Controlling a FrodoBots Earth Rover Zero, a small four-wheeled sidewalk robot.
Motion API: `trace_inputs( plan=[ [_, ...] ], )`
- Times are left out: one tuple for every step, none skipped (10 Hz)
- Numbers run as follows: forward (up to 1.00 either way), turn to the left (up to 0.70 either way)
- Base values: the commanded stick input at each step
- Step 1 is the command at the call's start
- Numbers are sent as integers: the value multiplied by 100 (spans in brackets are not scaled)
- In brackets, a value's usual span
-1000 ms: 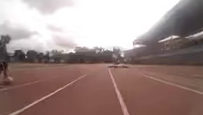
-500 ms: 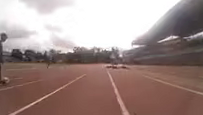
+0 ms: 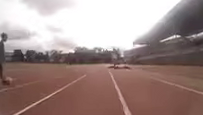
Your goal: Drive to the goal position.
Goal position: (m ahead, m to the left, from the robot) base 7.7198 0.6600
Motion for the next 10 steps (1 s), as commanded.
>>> trace_inputs(
  plan=[
    [85,0],
    [85,0],
    [85,0],
    [85,0],
    [85,0],
    [85,0],
    [85,0],
    [85,0],
    [85,0],
    [85,0]
  ],
)
